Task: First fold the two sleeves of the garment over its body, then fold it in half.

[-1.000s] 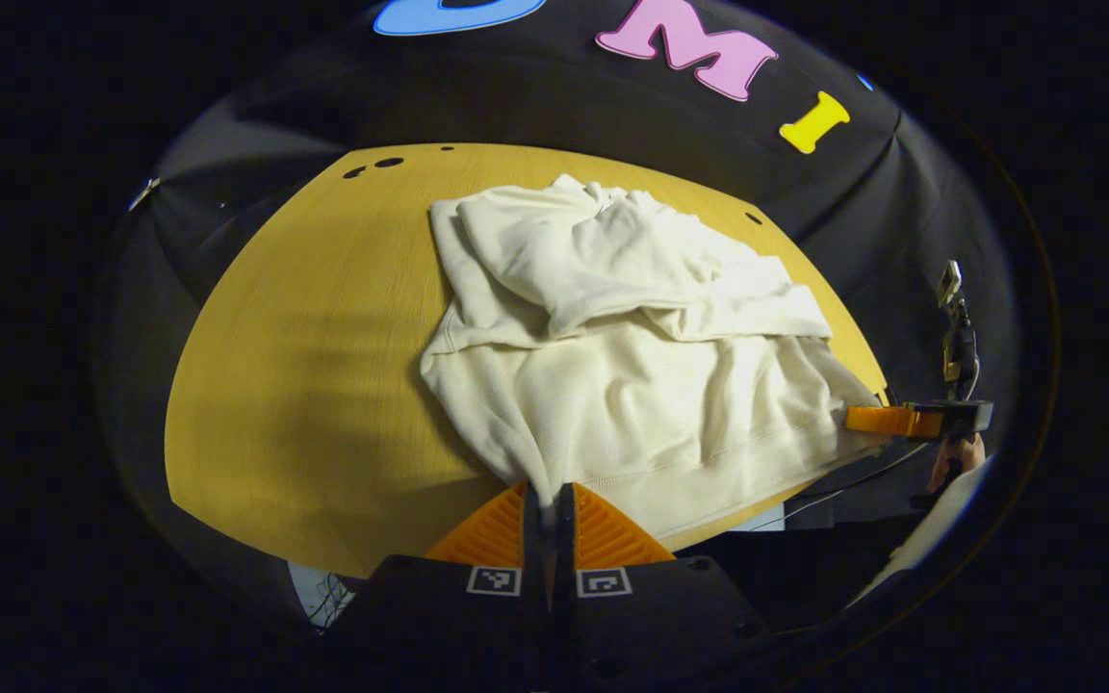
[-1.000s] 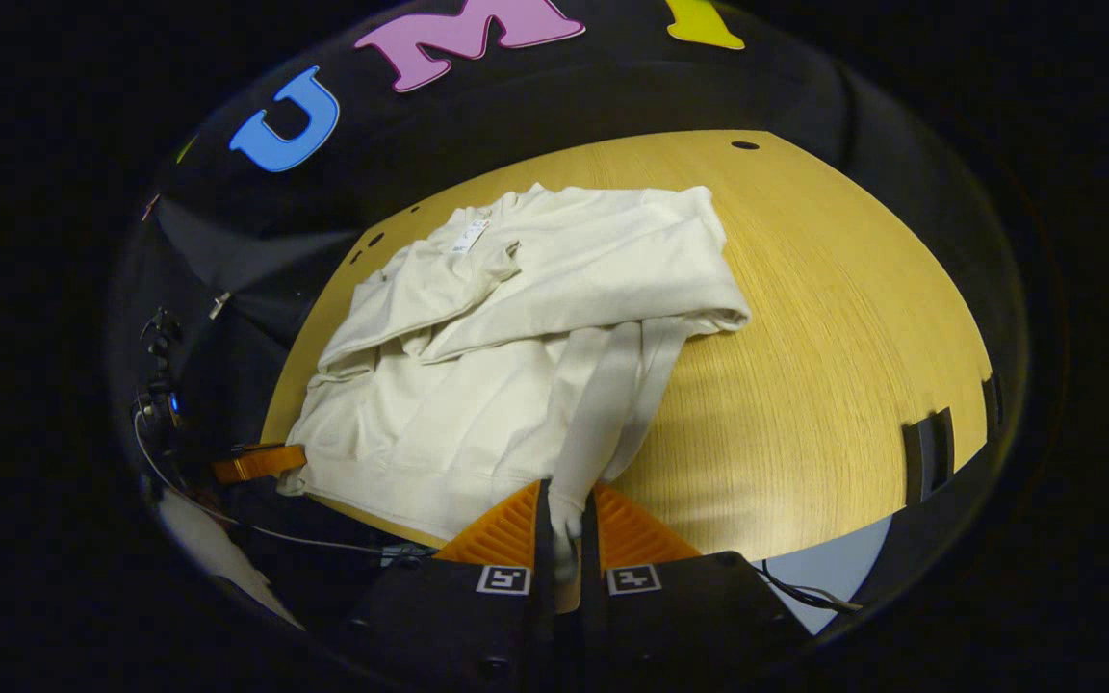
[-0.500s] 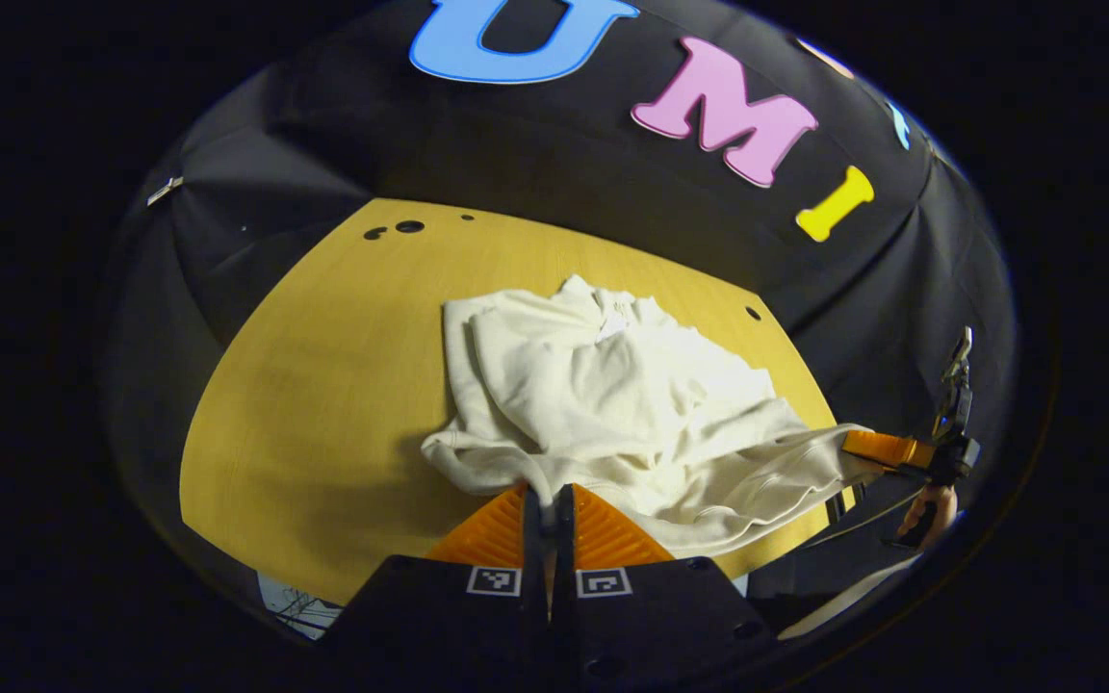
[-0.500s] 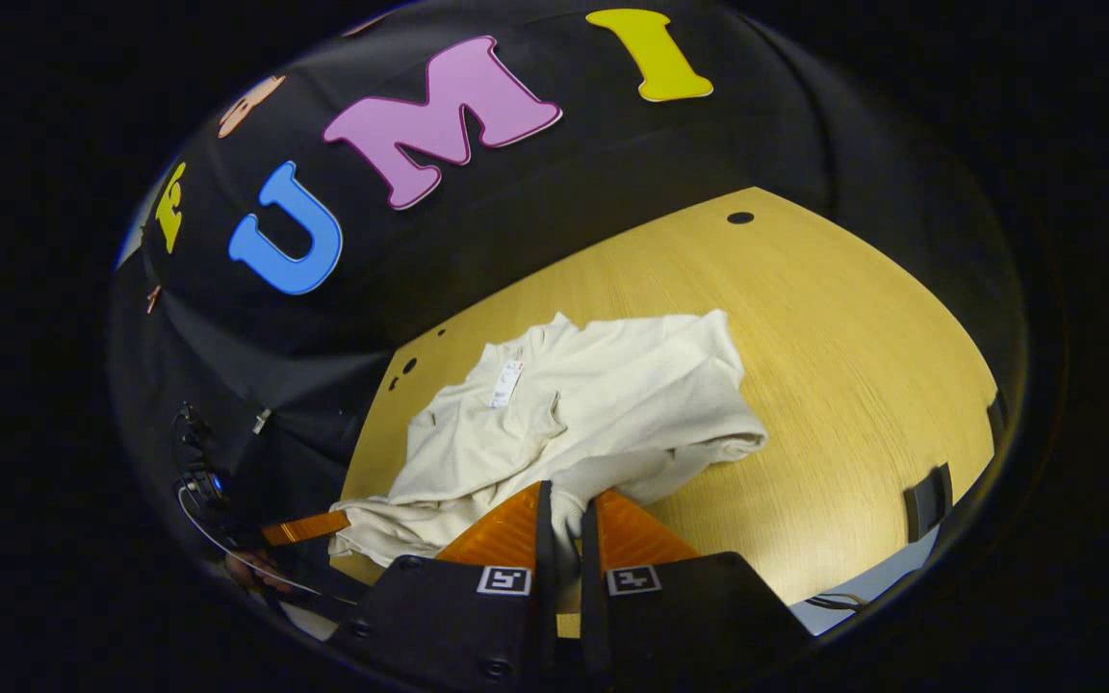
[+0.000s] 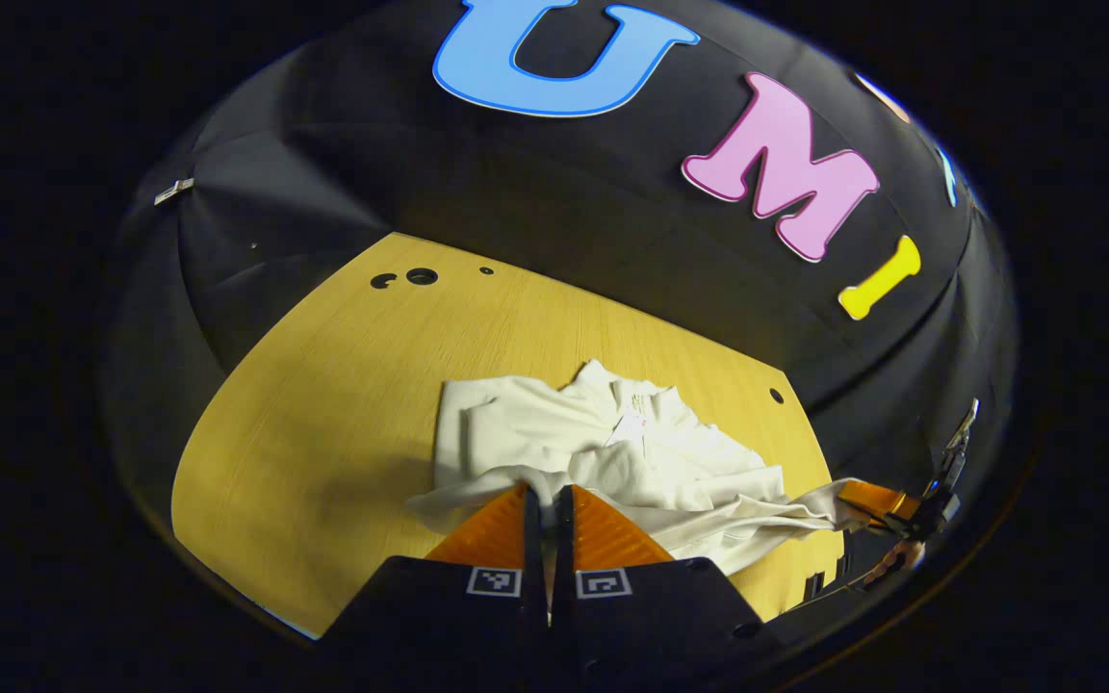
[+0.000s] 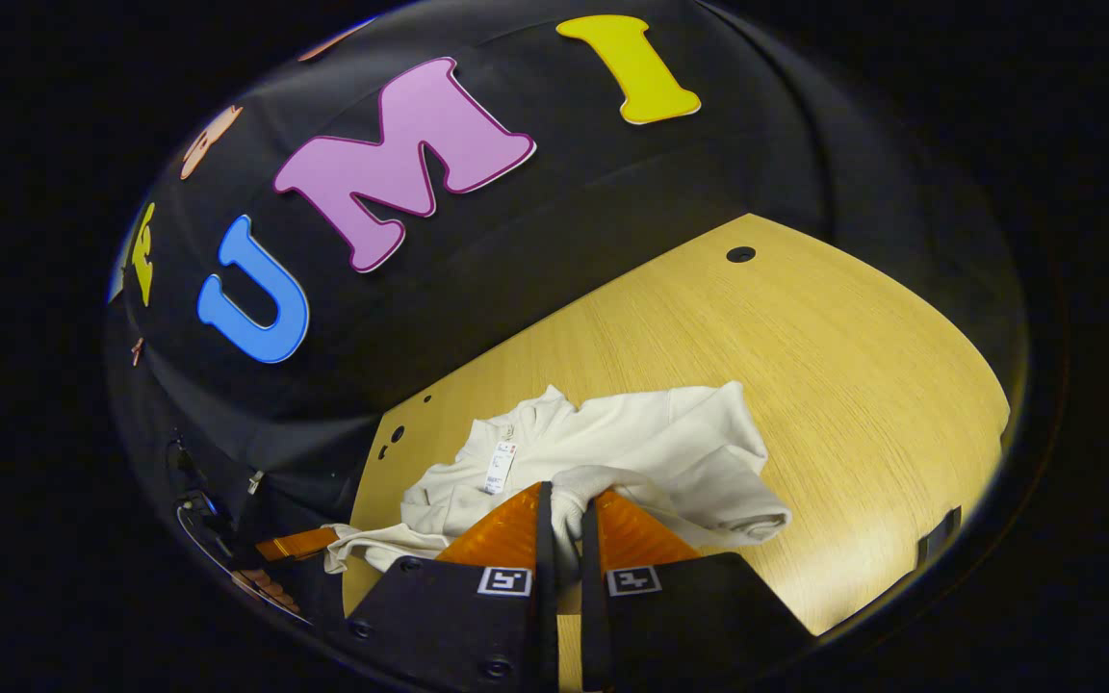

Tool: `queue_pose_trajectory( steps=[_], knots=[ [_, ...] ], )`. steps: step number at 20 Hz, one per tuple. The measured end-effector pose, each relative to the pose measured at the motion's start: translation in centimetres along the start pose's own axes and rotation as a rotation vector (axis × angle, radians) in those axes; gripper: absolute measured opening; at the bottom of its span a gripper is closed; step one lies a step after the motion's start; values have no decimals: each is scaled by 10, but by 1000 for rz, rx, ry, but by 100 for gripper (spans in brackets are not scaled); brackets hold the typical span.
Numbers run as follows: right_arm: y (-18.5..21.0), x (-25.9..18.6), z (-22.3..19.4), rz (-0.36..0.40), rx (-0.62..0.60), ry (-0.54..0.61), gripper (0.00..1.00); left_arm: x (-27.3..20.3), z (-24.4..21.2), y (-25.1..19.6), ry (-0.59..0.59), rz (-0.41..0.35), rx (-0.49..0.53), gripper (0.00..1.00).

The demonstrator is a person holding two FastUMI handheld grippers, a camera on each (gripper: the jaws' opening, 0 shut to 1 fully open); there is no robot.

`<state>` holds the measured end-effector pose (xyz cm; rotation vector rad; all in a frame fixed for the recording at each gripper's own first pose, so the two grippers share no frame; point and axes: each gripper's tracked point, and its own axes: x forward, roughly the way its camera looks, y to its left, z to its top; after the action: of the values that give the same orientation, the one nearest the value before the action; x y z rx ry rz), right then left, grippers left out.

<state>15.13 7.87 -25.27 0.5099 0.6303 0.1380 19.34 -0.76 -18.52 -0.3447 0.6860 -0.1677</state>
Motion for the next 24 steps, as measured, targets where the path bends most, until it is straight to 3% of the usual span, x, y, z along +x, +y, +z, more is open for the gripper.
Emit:
queue_pose_trajectory(
  steps=[12,18,24],
  knots=[
    [-28,102,17,-69,76,32,13,104,19,26,27,146,-81,6],
    [-52,143,-8,-129,37,106,14,145,1,37,98,217,-22,6],
    [-70,164,-32,-146,47,204,14,165,-12,46,147,238,18,7]
  ],
)
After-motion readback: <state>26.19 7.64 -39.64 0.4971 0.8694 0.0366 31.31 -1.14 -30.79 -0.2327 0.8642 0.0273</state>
